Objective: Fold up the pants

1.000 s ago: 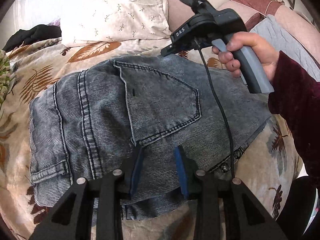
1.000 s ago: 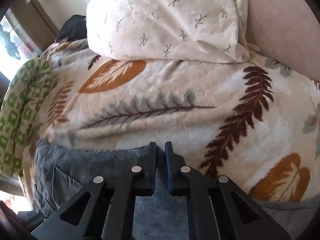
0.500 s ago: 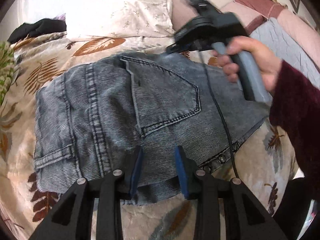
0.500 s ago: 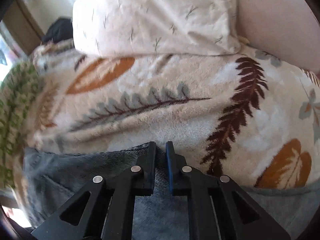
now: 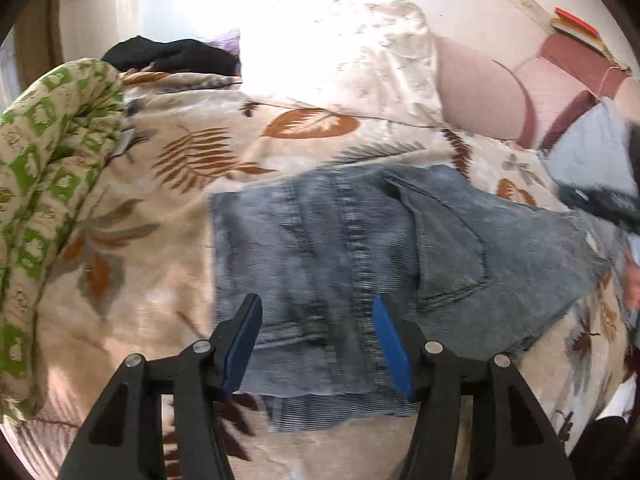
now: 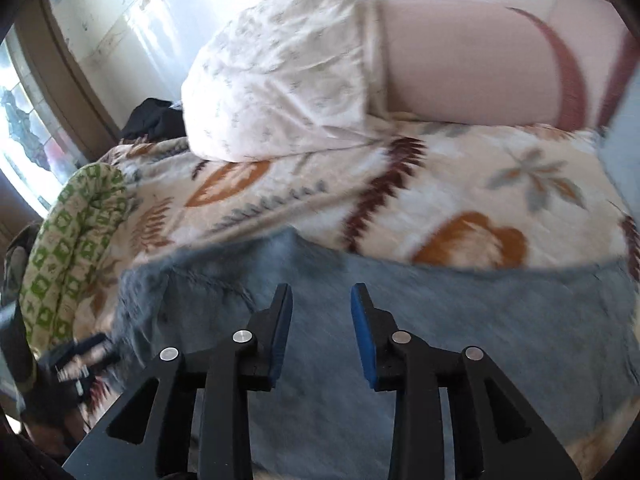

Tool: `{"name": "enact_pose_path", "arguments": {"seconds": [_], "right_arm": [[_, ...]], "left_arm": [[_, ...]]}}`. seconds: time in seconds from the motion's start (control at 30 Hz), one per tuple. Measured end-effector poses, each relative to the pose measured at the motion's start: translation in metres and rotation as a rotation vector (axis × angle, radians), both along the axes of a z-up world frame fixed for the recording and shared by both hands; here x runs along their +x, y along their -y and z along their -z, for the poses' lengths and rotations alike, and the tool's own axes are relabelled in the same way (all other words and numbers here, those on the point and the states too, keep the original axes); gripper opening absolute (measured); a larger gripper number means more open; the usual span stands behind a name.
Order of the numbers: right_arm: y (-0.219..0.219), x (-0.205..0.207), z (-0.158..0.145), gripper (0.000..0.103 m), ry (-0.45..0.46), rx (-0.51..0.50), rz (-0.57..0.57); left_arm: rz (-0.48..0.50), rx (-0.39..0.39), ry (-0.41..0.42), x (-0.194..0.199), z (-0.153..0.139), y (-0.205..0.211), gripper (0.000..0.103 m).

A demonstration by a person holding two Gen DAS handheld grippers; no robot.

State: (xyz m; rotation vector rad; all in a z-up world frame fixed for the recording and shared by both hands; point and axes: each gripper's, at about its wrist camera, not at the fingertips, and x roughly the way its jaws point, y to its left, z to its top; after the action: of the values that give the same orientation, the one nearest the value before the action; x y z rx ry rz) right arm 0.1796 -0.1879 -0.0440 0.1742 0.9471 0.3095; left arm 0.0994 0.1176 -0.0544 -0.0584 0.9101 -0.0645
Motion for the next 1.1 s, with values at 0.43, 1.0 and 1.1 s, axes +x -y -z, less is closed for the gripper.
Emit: {"name": "enact_pose_path", "arguments": {"seconds": [0.43, 1.0, 1.1], "right_arm": [[0.193, -0.122, 0.026, 0.051, 0.027, 0.258, 0.469], [0.319, -0.143, 0.096, 0.055, -0.047, 0.708, 0.783], [0.329, -0.139, 0.102, 0.057, -0.042, 0.742, 0.839]], "left_arm": [[0.089, 0.05, 0.028, 0.007, 0.009, 0.047, 0.062], [0.317, 0.12, 0.093, 0.028, -0.013, 0.167, 0.064], [0.433, 0.108, 0.082, 0.05, -0.021, 0.22, 0.064]]}}
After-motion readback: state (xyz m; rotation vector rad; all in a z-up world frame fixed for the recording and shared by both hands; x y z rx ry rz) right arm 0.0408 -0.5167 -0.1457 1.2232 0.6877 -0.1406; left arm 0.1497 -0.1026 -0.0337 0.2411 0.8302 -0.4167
